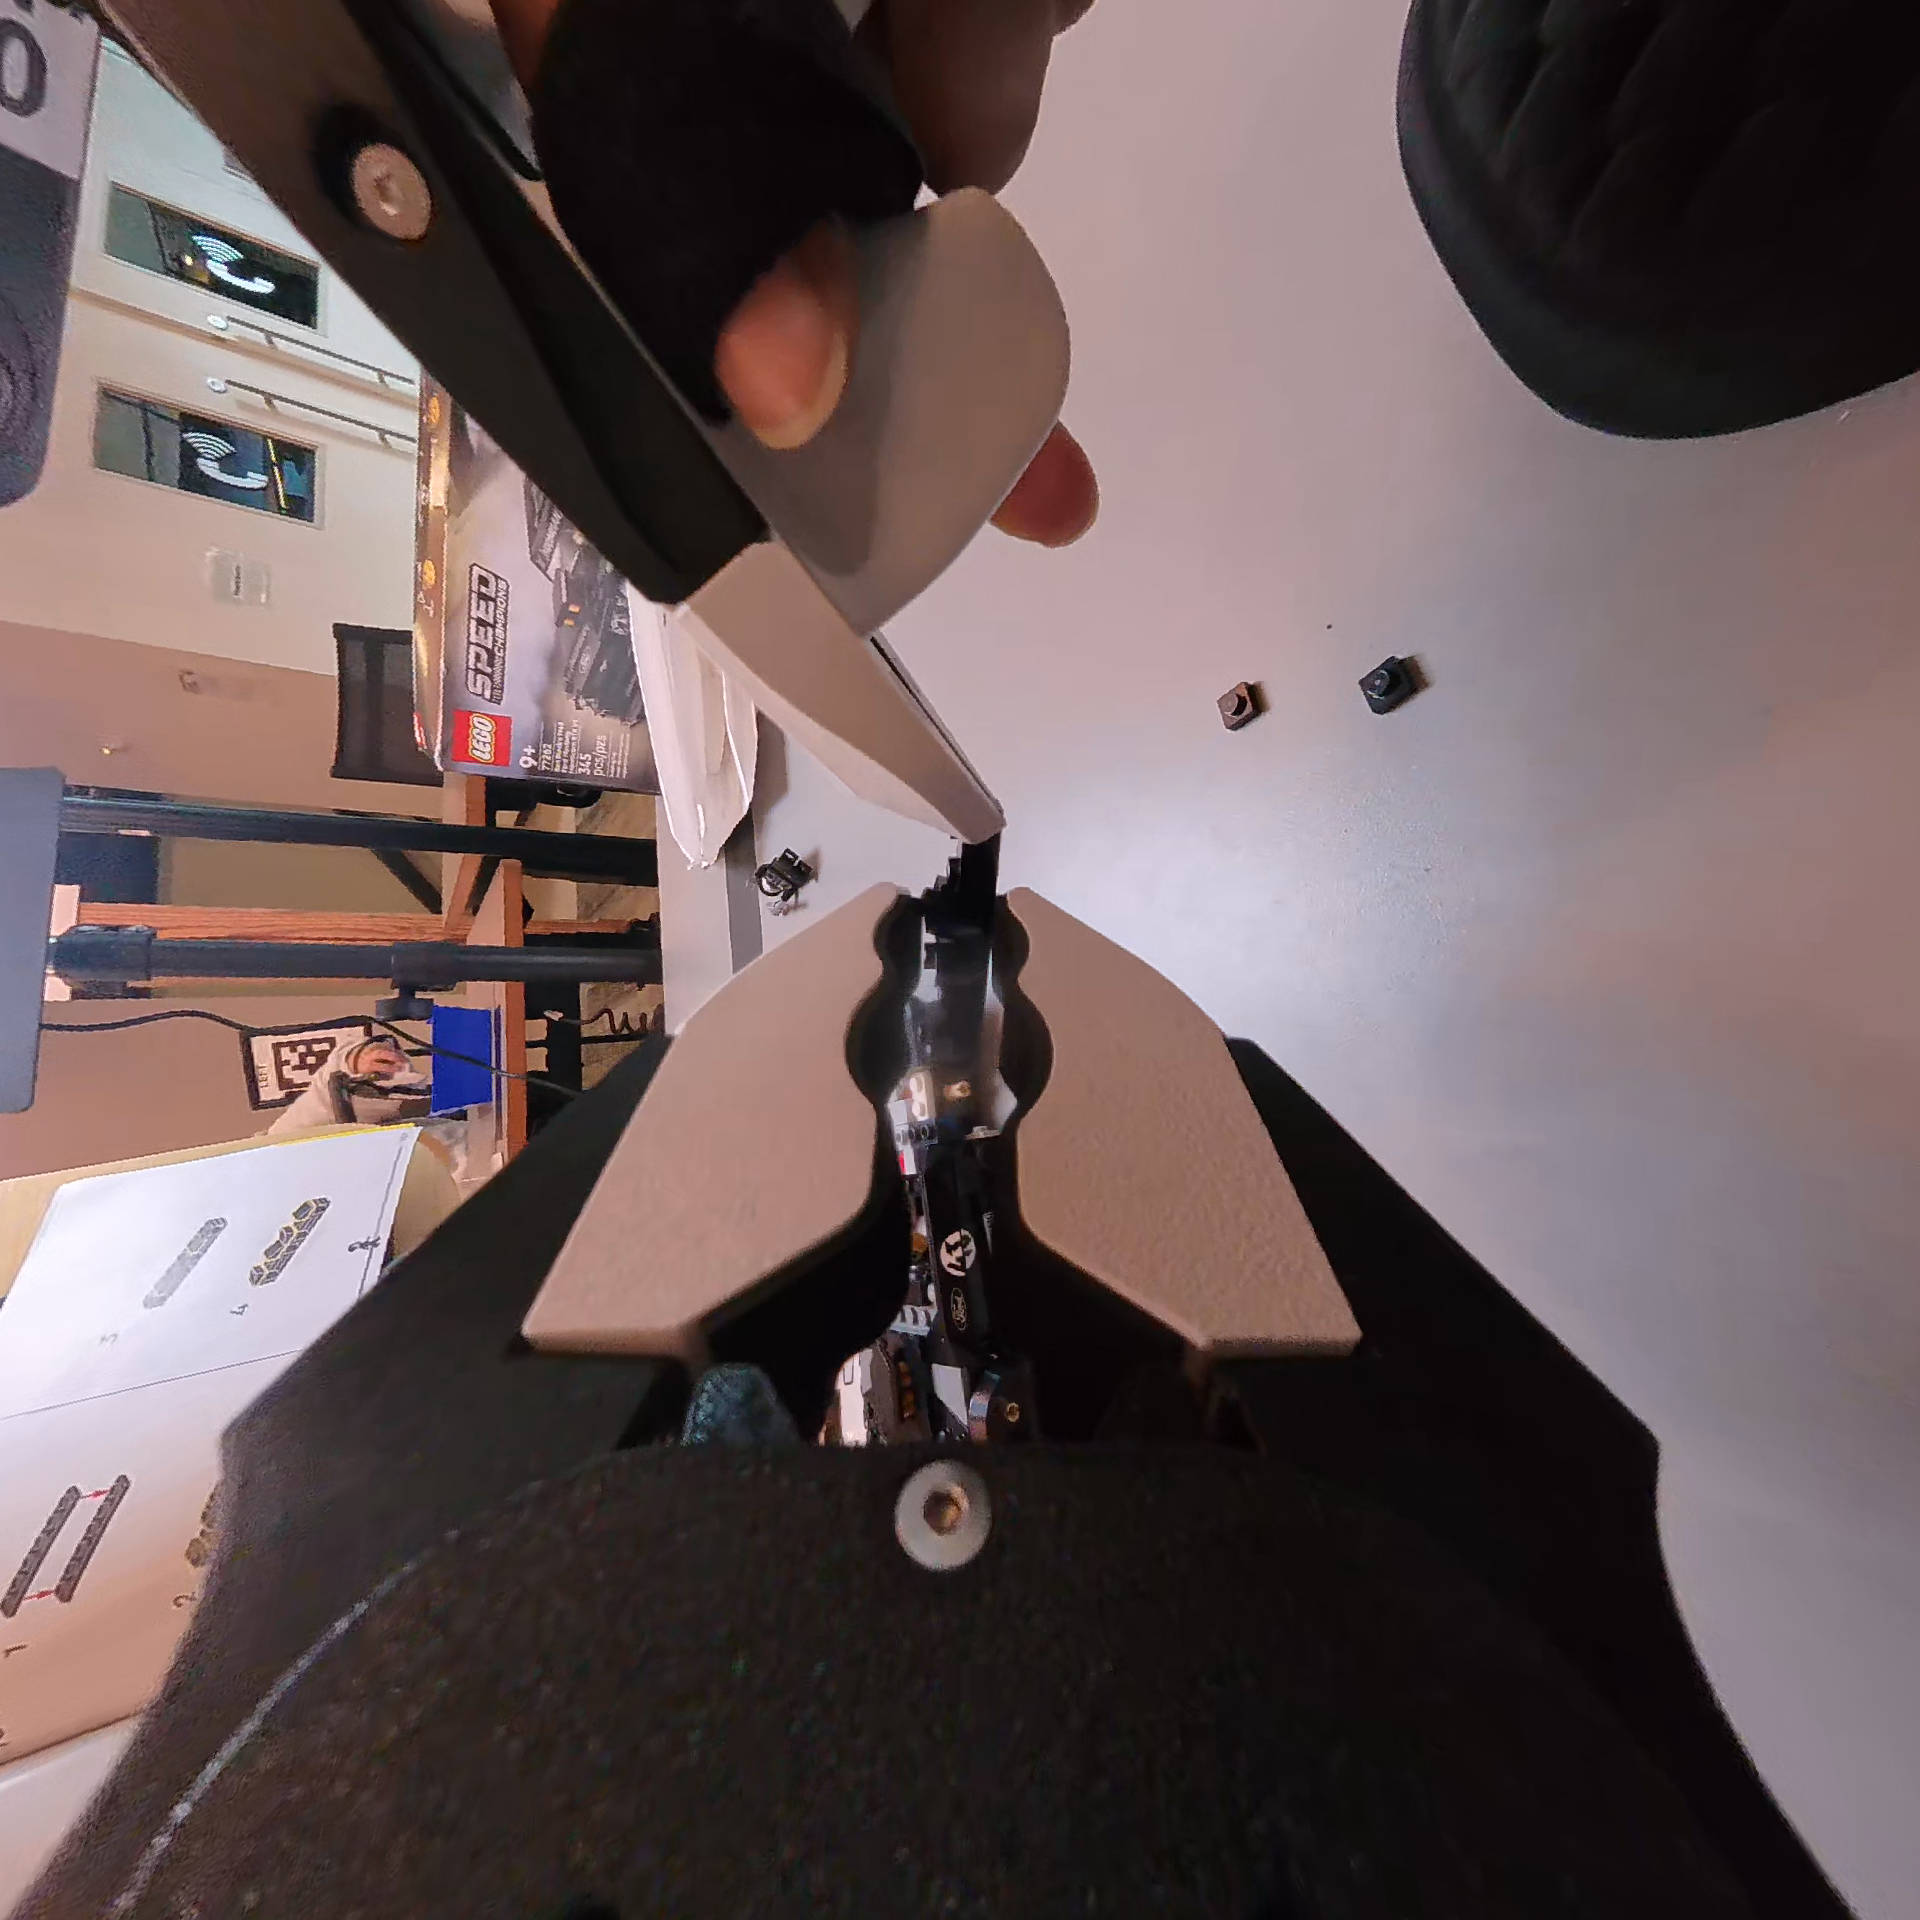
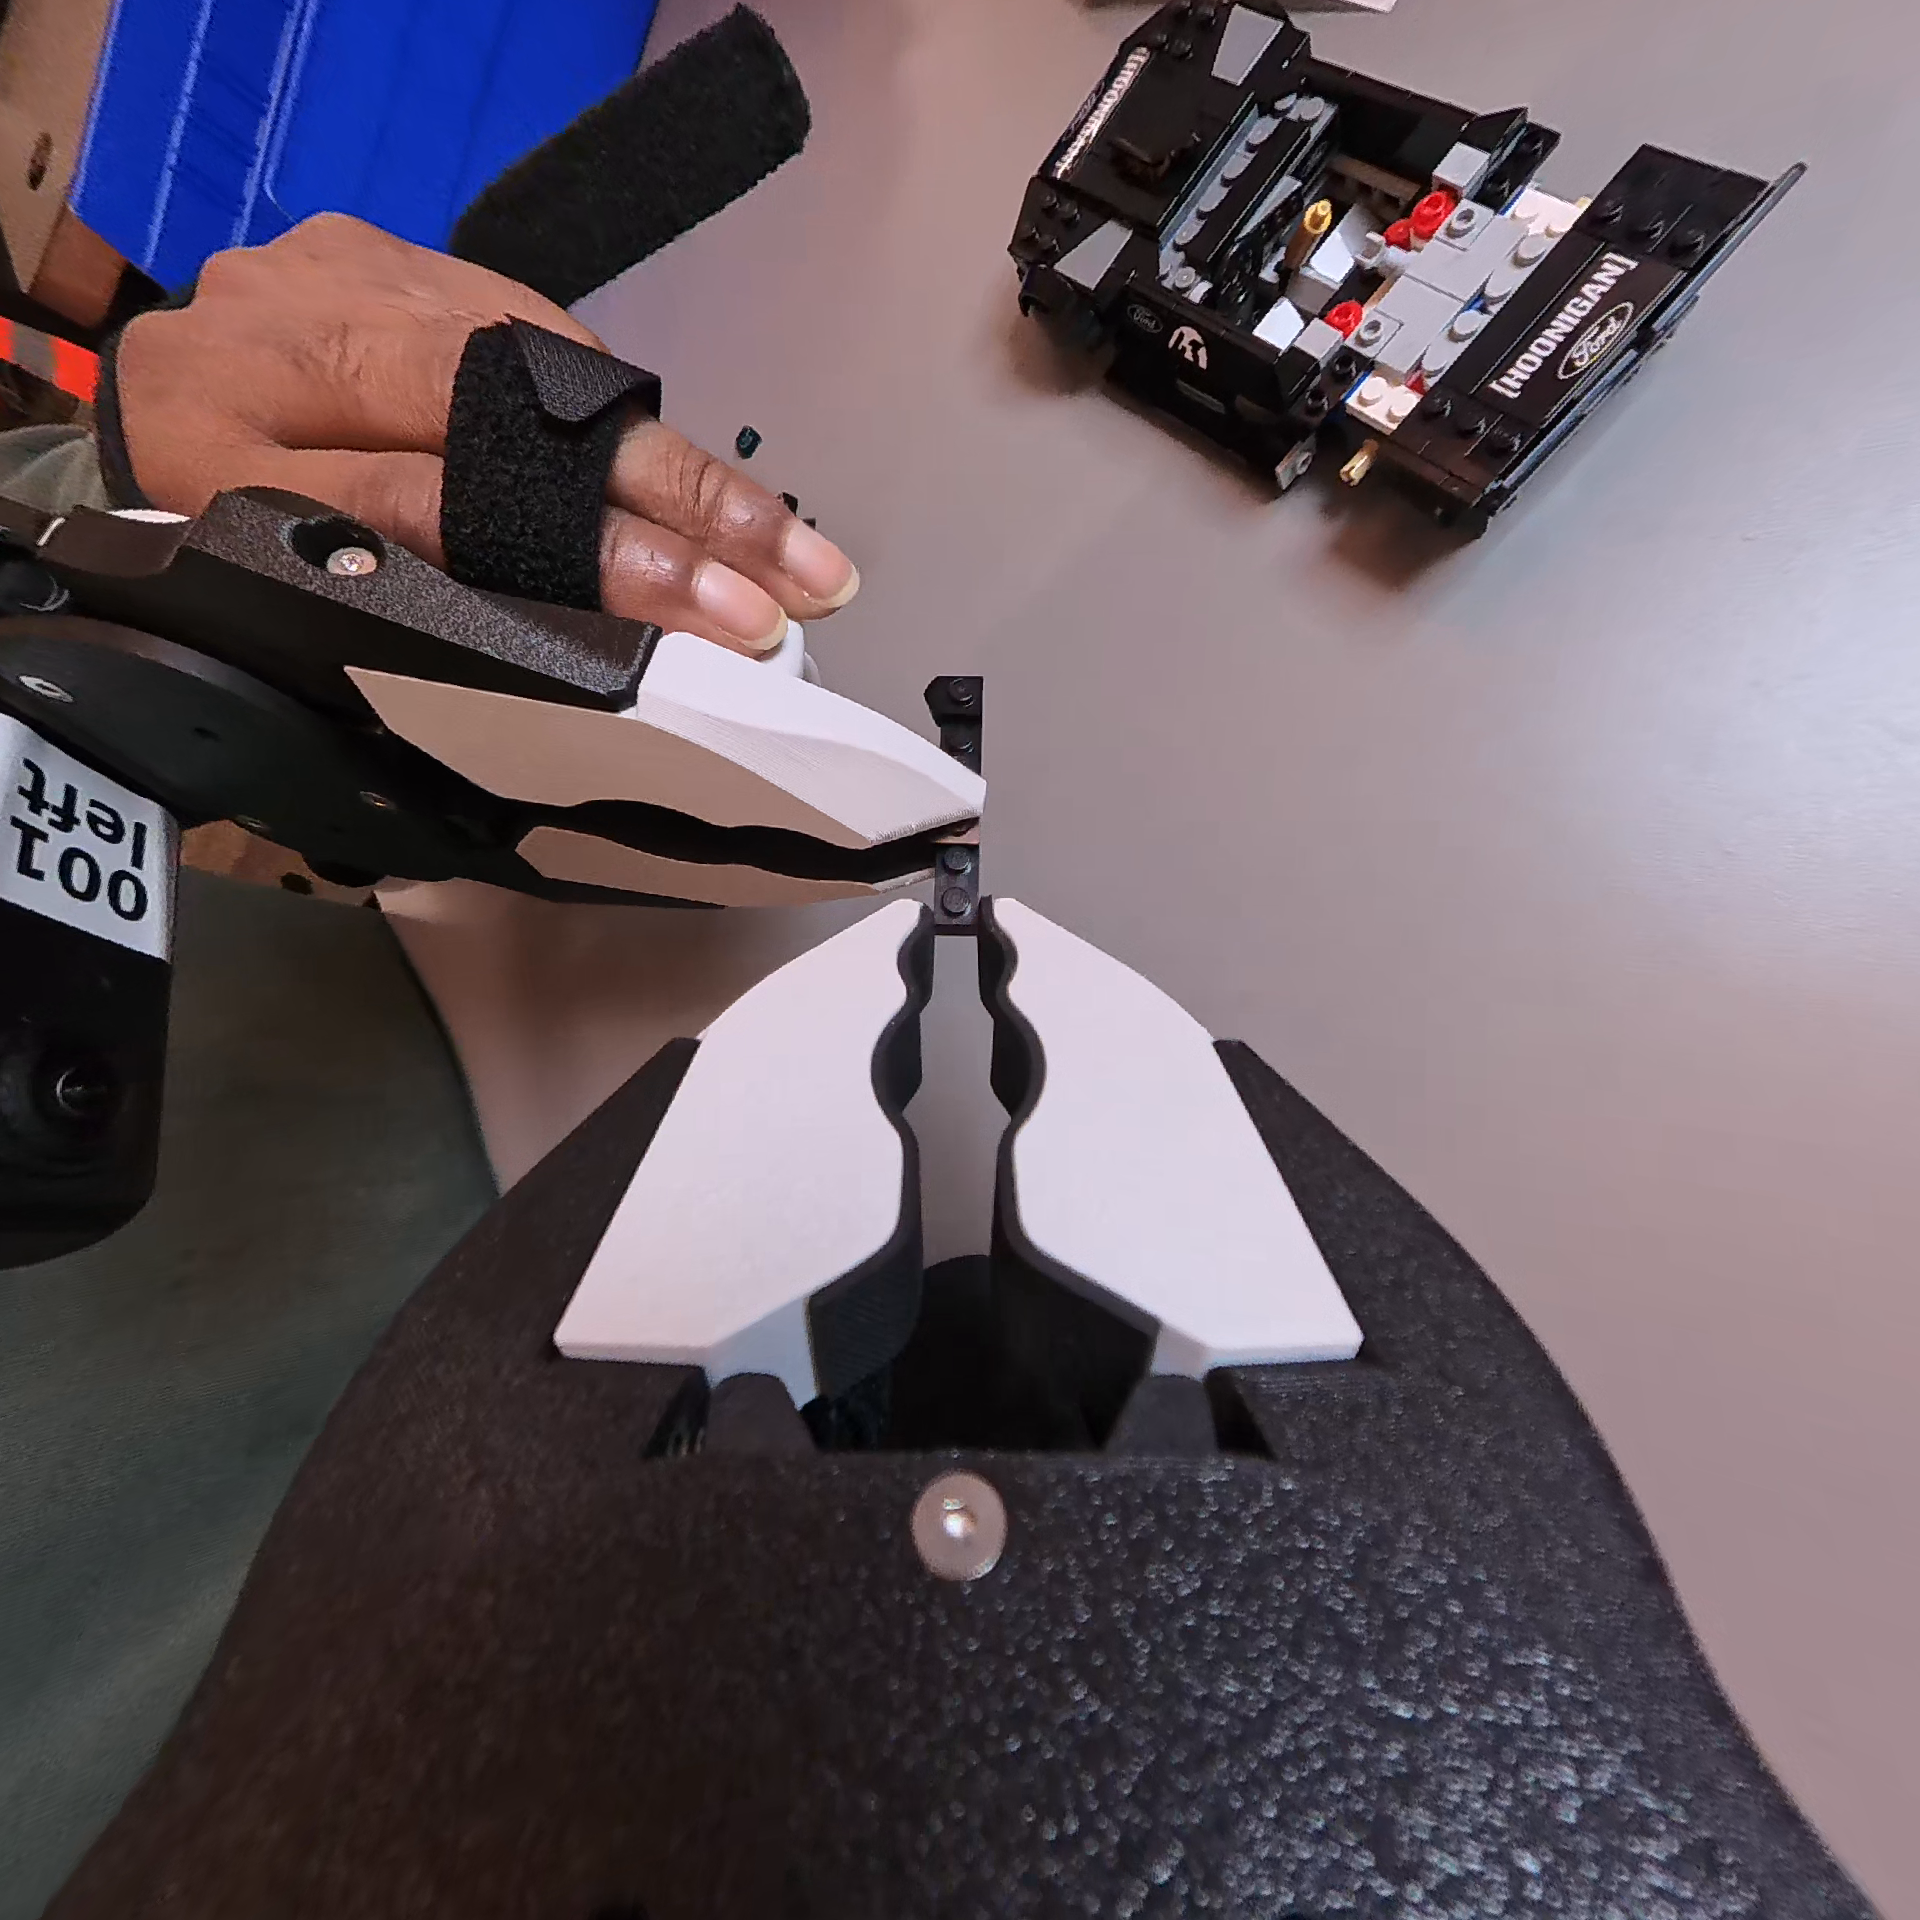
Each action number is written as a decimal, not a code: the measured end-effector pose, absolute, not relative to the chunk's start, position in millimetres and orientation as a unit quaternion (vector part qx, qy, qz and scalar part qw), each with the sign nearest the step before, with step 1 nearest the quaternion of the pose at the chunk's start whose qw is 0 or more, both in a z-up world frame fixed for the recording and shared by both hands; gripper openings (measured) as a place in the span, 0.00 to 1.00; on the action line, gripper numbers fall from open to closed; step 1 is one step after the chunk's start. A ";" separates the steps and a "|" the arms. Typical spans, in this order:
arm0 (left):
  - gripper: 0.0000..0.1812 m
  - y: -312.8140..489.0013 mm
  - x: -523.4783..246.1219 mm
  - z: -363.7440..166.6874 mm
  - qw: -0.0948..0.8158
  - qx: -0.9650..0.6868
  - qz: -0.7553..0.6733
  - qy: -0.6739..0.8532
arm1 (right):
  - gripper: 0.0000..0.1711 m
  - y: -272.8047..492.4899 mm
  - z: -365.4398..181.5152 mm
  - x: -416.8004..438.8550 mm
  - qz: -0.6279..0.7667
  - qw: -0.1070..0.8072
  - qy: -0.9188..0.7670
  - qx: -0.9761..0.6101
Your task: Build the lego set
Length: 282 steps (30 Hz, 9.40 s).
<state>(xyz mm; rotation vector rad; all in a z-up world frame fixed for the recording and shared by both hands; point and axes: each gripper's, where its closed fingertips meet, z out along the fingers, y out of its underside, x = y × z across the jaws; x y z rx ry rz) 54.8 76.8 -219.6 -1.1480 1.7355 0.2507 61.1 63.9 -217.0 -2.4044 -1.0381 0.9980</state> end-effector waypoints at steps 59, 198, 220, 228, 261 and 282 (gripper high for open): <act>0.08 67.1 46.4 -208.9 0.488 -0.507 0.016 0.710 | 0.05 54.4 -204.0 50.5 0.371 0.169 -0.378 -0.831; 0.07 59.0 43.9 -181.1 0.522 -0.511 -0.051 0.681 | 0.05 55.1 -176.9 43.7 0.523 0.215 -0.238 -0.790; 0.08 46.9 38.6 -151.9 0.585 -0.447 -0.094 0.670 | 0.05 34.4 -142.5 52.6 0.611 0.259 -0.310 -0.681; 0.08 47.0 35.5 -157.5 0.558 -0.463 -0.098 0.682 | 0.17 41.1 -134.6 52.4 0.259 0.522 -0.537 -0.610; 0.07 27.5 35.5 -161.8 0.492 -0.489 -0.204 0.691 | 0.07 24.0 -153.5 29.4 0.103 0.520 -0.661 -0.531; 0.07 33.6 28.9 -153.3 0.502 -0.499 -0.215 0.673 | 0.09 28.6 -140.3 23.8 0.158 0.548 -0.613 -0.546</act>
